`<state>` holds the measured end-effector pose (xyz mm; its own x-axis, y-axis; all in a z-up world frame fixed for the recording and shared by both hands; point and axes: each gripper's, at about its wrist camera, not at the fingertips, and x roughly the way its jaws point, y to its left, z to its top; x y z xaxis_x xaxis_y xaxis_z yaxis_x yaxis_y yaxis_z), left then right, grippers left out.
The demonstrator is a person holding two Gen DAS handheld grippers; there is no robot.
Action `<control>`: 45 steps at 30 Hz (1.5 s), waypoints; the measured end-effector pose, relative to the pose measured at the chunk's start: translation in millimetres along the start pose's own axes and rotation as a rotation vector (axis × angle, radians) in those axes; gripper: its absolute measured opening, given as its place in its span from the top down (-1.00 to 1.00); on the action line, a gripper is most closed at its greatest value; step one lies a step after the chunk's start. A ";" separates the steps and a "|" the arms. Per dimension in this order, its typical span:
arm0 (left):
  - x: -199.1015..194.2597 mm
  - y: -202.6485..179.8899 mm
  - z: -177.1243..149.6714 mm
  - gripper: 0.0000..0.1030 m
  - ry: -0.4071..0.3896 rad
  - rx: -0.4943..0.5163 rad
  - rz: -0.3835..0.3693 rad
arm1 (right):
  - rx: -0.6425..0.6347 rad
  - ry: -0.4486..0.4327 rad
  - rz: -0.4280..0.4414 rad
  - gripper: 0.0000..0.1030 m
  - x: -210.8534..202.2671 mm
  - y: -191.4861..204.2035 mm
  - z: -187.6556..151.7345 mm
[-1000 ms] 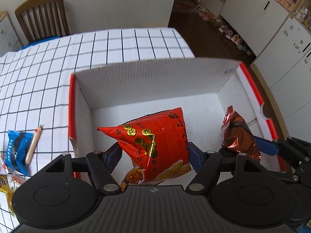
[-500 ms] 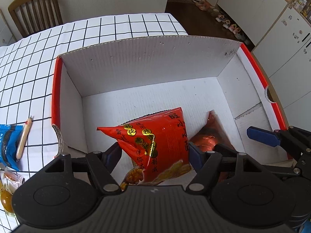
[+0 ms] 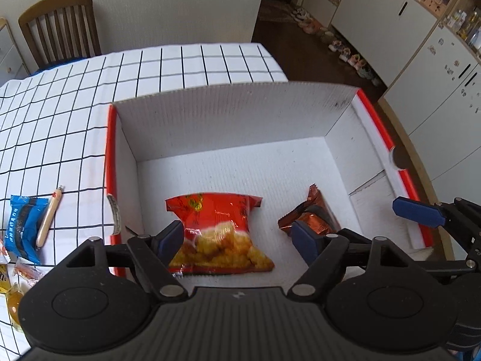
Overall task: Organize snacks
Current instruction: 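Open both grippers to drop the chip bag and foil bar into the box, then move both tools back over the remaining snacks on the table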
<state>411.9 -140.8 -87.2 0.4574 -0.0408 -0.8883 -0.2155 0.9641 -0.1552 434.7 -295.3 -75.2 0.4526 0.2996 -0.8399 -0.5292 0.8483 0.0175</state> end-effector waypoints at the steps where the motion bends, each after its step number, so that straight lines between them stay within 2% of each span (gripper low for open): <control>1: -4.0 0.3 -0.6 -0.53 -0.008 -0.003 -0.003 | 0.000 -0.007 0.002 -0.41 -3.8 0.2 0.5; 7: -28.1 -0.3 -5.0 -0.53 -0.055 -0.003 -0.022 | -0.008 -0.046 0.009 -0.50 -24.6 0.9 -1.1; 18: -72.2 -5.6 -21.5 -0.53 -0.148 0.044 -0.013 | -0.019 -0.111 0.027 -0.70 -59.5 7.1 -9.4; 24: -93.1 -3.0 -31.7 -0.53 -0.194 0.030 -0.022 | -0.031 -0.152 0.036 -0.71 -76.1 11.6 -13.4; 31: -125.1 9.1 -51.1 -0.53 -0.268 0.024 -0.006 | -0.040 -0.206 0.071 -0.75 -96.4 20.0 -16.5; 35: -139.9 21.1 -64.0 -0.53 -0.295 0.005 -0.002 | -0.053 -0.244 0.093 -0.88 -107.6 28.9 -17.6; 37: -146.7 27.3 -70.7 -0.62 -0.307 -0.002 0.001 | -0.065 -0.260 0.106 -0.90 -113.0 34.4 -18.0; 44: -170.6 54.3 -96.3 -0.66 -0.350 -0.003 0.000 | -0.083 -0.307 0.144 -0.96 -127.7 58.9 -19.6; 45: -173.1 59.3 -99.5 -0.75 -0.353 -0.006 -0.003 | -0.086 -0.312 0.147 -0.98 -129.4 63.2 -20.7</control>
<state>234.2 -102.6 14.4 0.7278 0.0511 -0.6839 -0.2189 0.9624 -0.1610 327.8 -289.5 23.4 0.5576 0.5456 -0.6257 -0.6573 0.7505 0.0686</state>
